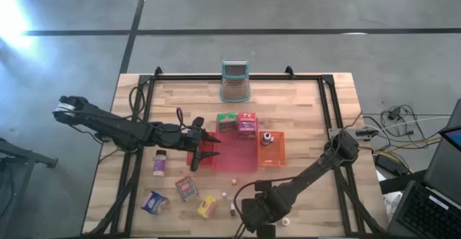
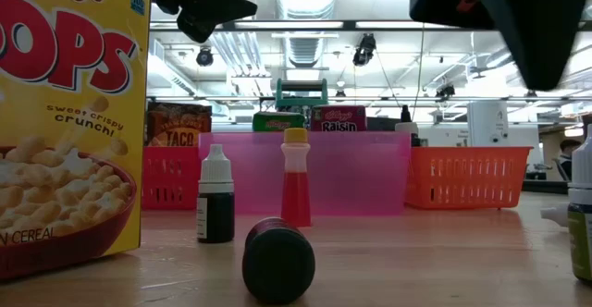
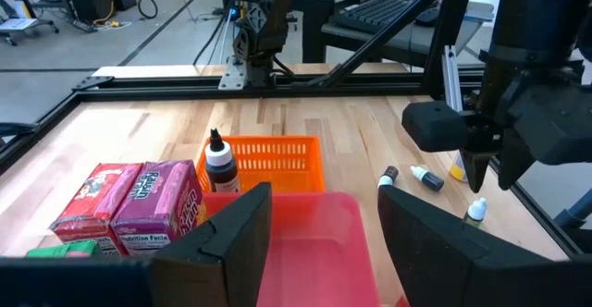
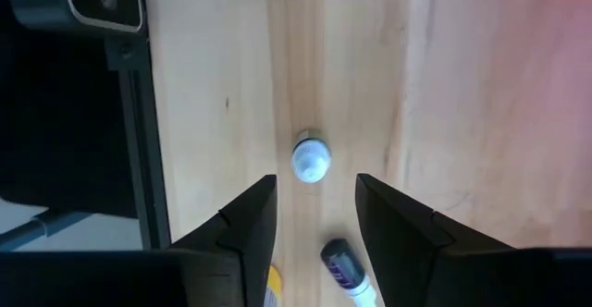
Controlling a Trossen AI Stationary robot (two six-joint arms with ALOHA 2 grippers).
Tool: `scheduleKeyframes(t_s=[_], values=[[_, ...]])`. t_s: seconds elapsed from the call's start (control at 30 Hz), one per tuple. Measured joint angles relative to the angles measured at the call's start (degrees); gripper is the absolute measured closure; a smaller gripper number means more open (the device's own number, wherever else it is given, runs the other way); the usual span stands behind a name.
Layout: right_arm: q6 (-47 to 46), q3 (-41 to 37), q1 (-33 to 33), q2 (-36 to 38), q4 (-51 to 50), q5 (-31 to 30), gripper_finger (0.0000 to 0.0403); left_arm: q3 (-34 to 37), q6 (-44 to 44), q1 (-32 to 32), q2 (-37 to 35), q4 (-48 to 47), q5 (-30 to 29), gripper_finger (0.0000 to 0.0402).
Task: Pick & Place Kitchen Items
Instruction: Put the small green food coloring bottle into the orange bin
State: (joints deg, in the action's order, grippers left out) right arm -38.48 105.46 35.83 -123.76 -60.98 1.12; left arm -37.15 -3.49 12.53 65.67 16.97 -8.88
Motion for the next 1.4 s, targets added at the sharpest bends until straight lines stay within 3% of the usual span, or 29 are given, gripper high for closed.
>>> scheduleKeyframes(t_s=[0.4, 0.93, 1.4], values=[[4.48, -2.42, 0.0, -0.1, 2.76, 0.29, 0.0277, 0.0, 0.01, -0.01, 0.0, -0.05, 0.0, 0.0197], [4.39, -7.82, 0.0, -0.1, 9.29, 0.93, 0.0241, 0.0, 0.0, -0.02, 0.0, -0.11, 0.0, 0.0197], [5.32, -9.47, -0.4, -0.1, 12.4, 1.96, 0.0293, 0.55, 0.02, -0.02, 0.0, -0.09, 0.01, 0.0197]])
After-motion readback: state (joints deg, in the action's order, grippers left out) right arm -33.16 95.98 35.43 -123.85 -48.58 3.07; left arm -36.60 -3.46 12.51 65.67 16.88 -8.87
